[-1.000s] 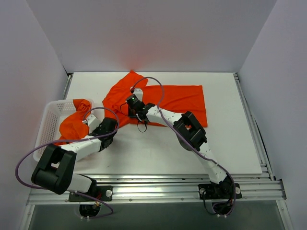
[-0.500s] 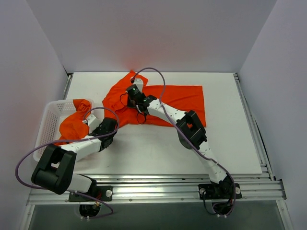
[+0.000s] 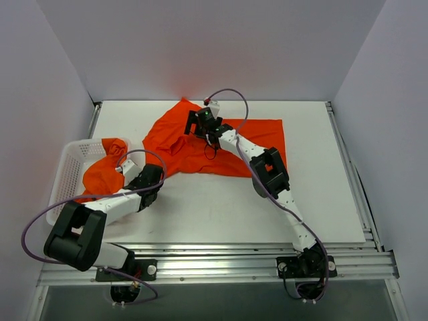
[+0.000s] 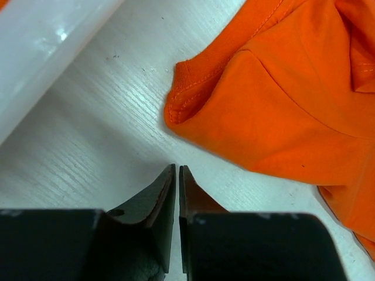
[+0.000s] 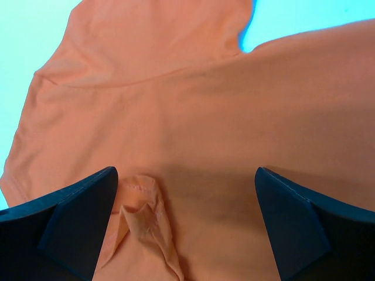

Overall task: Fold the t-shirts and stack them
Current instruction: Fold the tshirt

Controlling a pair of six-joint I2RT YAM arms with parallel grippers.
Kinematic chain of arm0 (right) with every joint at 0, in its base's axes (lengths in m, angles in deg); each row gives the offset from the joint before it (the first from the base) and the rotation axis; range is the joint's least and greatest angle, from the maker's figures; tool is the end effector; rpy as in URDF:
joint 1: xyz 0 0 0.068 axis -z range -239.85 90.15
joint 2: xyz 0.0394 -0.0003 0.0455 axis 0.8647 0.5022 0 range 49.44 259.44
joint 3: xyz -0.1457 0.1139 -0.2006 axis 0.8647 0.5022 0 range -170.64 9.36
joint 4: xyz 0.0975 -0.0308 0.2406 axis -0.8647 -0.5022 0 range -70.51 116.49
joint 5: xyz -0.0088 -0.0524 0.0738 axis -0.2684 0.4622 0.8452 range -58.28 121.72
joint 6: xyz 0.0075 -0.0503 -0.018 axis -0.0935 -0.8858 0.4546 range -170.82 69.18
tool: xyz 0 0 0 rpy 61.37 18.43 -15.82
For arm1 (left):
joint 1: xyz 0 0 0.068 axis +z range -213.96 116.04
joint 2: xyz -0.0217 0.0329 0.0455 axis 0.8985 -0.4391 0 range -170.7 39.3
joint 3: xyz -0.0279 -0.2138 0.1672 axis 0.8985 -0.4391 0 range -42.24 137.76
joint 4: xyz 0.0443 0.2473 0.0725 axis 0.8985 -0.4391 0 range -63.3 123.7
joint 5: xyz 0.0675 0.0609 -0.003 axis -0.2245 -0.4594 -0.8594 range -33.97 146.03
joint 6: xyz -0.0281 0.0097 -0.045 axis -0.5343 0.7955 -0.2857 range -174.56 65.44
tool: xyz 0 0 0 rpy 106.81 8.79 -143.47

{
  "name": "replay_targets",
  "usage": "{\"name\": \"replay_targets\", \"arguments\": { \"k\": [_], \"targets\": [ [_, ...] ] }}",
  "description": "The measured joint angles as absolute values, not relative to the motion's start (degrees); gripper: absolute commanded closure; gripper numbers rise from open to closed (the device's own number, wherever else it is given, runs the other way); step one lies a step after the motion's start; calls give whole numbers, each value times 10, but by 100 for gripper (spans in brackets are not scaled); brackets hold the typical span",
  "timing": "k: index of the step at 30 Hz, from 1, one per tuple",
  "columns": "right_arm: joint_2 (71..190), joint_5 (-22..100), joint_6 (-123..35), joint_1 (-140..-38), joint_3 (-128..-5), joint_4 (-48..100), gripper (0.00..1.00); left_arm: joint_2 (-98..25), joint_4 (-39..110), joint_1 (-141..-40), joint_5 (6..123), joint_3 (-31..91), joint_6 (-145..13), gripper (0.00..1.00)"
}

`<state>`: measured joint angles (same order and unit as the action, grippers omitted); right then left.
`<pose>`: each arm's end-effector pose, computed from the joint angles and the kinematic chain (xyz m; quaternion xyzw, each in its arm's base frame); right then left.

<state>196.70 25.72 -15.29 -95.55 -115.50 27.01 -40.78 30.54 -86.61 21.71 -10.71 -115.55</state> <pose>0.4838 0.3430 0.1776 0.0281 0.8274 0.2904 0.4799 0.2346 -0.0762 0.1485 -0.3878 0.8208 -0.0013 0.4194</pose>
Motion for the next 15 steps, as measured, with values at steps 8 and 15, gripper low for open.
{"name": "replay_targets", "arguments": {
  "k": [8, 15],
  "targets": [
    [1896, 254, -166, -976, -1045, 310, 0, -411, 305, -866, 217, -107, -1155, 86],
    [1824, 255, -166, -1031, -1017, 342, 5, -411, 305, -866, 217, -107, -1156, 87]
  ]
}}
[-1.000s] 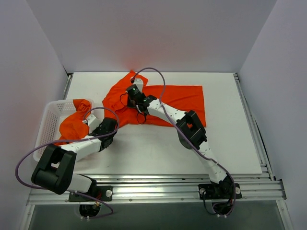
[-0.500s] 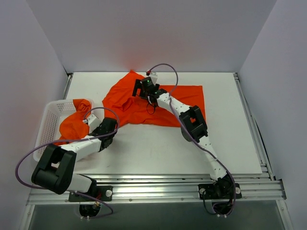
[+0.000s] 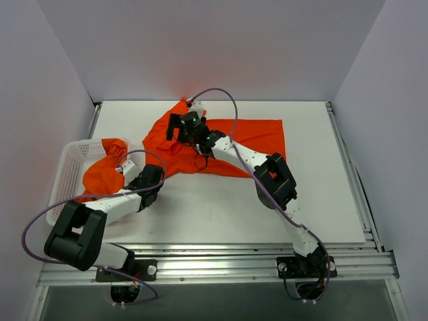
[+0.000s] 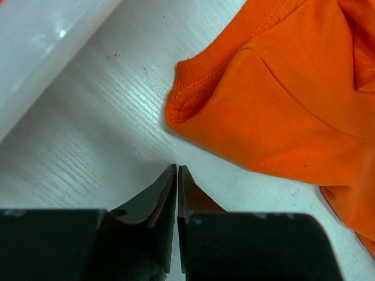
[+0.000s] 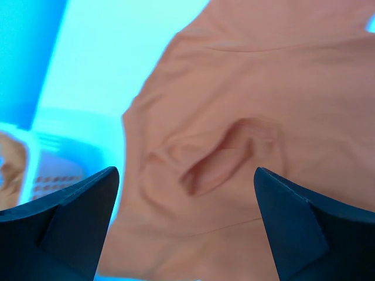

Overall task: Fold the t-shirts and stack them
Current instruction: Fold the tshirt

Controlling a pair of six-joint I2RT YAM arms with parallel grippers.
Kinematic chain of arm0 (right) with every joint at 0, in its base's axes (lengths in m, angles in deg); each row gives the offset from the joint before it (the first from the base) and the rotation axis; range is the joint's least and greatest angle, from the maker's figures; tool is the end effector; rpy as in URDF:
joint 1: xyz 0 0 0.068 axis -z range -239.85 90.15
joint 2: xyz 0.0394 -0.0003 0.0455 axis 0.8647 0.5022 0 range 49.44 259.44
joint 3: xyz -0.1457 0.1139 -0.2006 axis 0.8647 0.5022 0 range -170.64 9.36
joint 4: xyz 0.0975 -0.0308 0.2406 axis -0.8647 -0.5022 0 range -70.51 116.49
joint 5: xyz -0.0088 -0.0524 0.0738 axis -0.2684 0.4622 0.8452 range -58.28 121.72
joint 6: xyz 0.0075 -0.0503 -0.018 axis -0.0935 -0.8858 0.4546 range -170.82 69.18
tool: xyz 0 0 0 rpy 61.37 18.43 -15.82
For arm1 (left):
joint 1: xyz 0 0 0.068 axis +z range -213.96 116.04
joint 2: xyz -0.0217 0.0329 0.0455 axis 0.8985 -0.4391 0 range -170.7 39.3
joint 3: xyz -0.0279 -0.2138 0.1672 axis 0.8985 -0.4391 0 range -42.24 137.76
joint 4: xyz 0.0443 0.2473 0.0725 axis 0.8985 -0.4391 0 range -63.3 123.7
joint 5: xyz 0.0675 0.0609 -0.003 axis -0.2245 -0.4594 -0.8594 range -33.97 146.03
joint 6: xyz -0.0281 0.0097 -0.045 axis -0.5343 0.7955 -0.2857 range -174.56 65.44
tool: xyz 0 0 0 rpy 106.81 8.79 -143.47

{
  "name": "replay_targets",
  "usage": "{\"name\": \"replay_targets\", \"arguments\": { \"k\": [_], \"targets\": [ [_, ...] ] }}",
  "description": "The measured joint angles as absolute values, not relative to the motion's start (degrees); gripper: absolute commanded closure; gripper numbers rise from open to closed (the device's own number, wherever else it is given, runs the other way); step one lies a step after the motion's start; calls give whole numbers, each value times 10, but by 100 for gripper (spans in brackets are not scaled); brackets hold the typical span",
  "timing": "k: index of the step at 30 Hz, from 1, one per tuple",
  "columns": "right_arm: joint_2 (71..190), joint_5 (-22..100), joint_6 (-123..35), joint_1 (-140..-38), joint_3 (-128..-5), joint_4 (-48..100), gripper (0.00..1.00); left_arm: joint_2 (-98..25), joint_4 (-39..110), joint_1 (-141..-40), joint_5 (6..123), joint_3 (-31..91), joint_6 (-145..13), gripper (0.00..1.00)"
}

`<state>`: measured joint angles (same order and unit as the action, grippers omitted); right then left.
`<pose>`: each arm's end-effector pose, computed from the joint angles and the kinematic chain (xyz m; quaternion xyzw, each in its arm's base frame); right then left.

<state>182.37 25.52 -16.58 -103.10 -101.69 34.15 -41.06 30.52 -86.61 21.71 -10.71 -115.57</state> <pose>0.4074 0.3779 0.2443 -0.0288 0.7882 0.3505 0.5050 0.2347 -0.0762 0.1474 -0.3875 0.8217 0.0004 0.4178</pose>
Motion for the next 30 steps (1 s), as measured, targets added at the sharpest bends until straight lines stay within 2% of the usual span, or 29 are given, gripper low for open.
{"name": "replay_targets", "arguments": {
  "k": [7, 30],
  "targets": [
    [1829, 270, -160, -1063, -1018, 356, 11, -411, 305, -866, 218, -107, -1156, 87],
    [1919, 299, -139, -1064, -1079, 353, 18, -410, 308, -866, 218, -109, -1156, 87]
  ]
}}
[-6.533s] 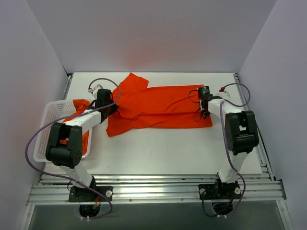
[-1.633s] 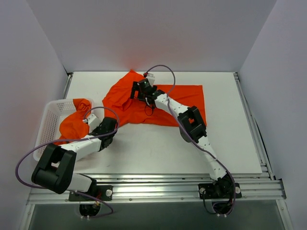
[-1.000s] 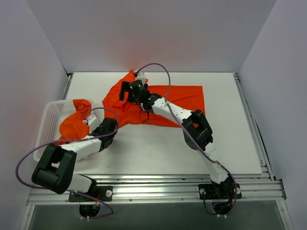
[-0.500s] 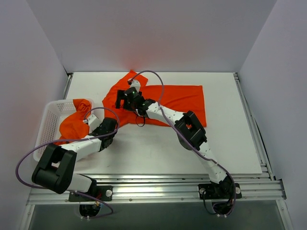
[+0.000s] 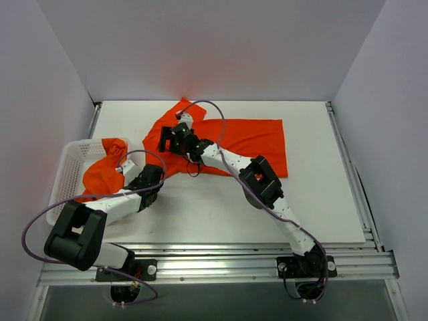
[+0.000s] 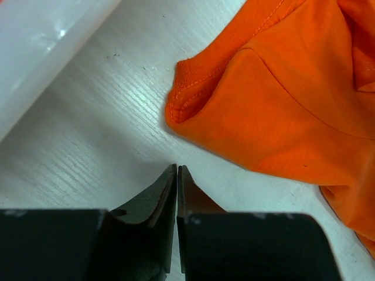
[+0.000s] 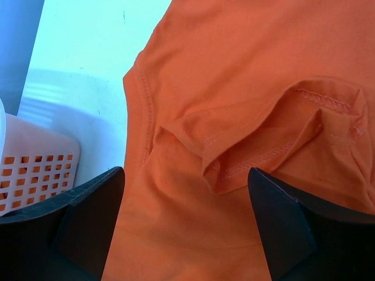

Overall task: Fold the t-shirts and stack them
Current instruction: Fold the tshirt

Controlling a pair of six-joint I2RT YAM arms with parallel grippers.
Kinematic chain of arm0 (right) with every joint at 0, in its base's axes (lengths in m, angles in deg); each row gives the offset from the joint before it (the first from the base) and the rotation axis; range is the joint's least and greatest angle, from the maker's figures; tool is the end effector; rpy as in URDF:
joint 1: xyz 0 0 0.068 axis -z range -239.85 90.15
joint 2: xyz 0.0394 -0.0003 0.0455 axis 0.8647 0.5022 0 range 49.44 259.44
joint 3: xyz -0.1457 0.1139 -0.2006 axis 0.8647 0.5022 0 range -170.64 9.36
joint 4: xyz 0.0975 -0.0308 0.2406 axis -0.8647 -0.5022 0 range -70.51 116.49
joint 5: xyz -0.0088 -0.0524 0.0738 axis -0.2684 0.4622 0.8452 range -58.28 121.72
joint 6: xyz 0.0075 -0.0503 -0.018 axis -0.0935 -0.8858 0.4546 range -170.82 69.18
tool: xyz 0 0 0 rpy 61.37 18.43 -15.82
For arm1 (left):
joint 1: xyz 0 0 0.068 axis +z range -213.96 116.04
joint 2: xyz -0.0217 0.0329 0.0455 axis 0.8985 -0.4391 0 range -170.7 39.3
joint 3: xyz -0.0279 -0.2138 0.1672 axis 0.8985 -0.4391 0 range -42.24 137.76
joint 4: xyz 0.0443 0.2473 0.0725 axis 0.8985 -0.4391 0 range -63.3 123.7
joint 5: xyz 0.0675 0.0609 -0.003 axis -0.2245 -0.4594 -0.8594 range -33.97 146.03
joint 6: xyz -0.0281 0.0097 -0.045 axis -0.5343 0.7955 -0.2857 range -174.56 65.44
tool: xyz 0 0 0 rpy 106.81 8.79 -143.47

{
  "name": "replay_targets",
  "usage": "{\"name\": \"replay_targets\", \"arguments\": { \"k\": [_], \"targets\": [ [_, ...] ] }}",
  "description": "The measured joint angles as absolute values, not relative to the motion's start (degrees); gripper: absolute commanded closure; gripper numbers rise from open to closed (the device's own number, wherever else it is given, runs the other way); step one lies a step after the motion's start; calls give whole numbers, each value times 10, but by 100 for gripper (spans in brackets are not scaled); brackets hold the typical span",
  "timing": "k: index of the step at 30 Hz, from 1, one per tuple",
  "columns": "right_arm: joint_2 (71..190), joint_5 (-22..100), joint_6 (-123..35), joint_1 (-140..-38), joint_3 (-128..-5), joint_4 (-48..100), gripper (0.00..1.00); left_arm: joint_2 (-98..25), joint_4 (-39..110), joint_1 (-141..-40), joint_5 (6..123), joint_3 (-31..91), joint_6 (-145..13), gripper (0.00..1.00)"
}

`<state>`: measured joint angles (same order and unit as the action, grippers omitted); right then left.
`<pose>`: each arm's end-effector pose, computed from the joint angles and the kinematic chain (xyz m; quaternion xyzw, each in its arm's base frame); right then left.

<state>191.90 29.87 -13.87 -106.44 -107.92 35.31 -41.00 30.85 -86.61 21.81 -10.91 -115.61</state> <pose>0.4007 0.4219 0.1936 -0.0576 0.7984 0.3895 0.4555 0.2344 -0.0761 0.1470 -0.3879 0.8213 -0.0015 0.4184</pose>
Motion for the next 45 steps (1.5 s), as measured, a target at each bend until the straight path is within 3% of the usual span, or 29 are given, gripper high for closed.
{"name": "replay_targets", "arguments": {
  "k": [6, 9, 13, 16, 23, 33, 45],
  "targets": [
    [1942, 306, -133, -1065, -1095, 352, 23, -410, 309, -866, 218, -110, -1156, 87],
    [1947, 312, -131, -1066, -1098, 351, 35, -410, 309, -866, 218, -111, -1156, 87],
    [1949, 323, -128, -1068, -1110, 351, 66, -409, 310, -866, 218, -116, -1156, 87],
    [1955, 331, -129, -1068, -1126, 354, 74, -409, 310, -866, 218, -117, -1156, 87],
    [1974, 342, -129, -1068, -1136, 355, 76, -406, 310, -866, 218, -117, -1156, 87],
    [1975, 341, -135, -1068, -1116, 359, 64, -406, 310, -866, 218, -117, -1156, 87],
    [1936, 304, -155, -1068, -1084, 348, 65, -405, 310, -866, 218, -117, -1156, 87]
  ]
}}
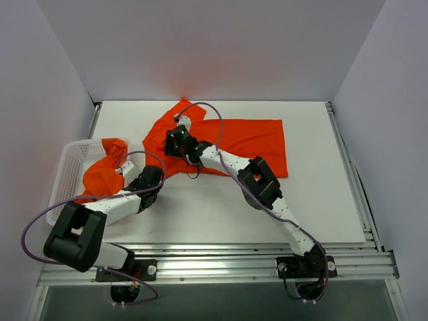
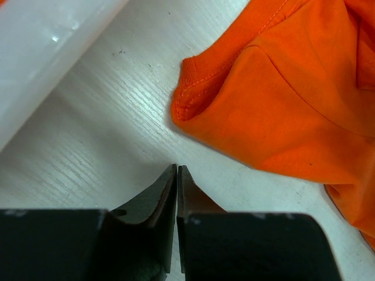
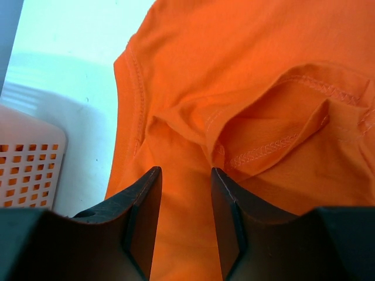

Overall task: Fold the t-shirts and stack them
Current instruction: Fold the tshirt

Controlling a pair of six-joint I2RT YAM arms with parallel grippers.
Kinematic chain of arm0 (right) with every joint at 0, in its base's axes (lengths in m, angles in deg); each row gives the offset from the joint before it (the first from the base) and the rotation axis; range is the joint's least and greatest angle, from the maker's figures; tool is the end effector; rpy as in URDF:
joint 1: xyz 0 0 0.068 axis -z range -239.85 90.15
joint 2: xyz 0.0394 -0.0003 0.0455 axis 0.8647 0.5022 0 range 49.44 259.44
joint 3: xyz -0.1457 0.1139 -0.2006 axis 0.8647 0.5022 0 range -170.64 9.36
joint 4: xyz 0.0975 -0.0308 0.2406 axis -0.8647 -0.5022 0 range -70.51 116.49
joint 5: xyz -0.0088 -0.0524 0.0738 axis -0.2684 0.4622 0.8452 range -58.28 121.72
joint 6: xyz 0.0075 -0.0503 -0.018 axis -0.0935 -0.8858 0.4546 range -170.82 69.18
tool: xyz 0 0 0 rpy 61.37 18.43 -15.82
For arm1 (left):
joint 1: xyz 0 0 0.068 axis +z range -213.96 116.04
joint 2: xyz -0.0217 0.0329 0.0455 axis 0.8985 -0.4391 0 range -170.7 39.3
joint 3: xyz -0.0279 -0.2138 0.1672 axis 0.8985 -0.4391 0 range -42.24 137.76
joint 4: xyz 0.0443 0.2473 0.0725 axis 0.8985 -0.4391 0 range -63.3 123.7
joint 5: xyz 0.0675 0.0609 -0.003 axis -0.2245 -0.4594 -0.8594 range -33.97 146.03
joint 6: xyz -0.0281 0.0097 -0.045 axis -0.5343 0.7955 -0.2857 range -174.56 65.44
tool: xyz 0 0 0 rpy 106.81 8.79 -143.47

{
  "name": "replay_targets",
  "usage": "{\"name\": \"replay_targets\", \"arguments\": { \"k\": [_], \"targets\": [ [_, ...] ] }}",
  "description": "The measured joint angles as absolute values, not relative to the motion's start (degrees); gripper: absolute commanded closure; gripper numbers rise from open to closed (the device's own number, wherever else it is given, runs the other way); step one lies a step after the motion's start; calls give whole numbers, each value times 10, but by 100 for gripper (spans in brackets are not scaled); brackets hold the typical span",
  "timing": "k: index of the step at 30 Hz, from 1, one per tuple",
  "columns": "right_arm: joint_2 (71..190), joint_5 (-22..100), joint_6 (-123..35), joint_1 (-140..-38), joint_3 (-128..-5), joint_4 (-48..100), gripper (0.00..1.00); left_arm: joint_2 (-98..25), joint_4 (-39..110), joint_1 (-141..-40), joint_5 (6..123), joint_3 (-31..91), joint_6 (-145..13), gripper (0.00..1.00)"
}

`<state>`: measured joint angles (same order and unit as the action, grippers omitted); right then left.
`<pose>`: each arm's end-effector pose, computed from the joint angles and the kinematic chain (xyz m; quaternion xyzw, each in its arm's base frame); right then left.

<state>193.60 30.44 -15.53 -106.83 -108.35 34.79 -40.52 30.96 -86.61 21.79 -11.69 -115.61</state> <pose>0.3992 0.4267 0.1786 -0.0759 0.8062 0.3791 0.4478 0.2314 -0.0749 0.1453 -0.3876 0.8219 -0.0003 0.4175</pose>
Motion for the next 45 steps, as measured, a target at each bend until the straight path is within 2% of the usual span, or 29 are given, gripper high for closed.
{"name": "replay_targets", "arguments": {
  "k": [13, 26, 45],
  "targets": [
    [1926, 283, -166, -1068, -1091, 331, 66, -403, 310, -866, 218, -120, -1156, 87],
    [1972, 282, -164, -1068, -1175, 322, 67, -399, 311, -866, 218, -124, -1156, 88],
    [1970, 265, -166, -1064, -1113, 328, 66, -399, 331, -866, 218, -127, -1156, 88]
  ]
}}
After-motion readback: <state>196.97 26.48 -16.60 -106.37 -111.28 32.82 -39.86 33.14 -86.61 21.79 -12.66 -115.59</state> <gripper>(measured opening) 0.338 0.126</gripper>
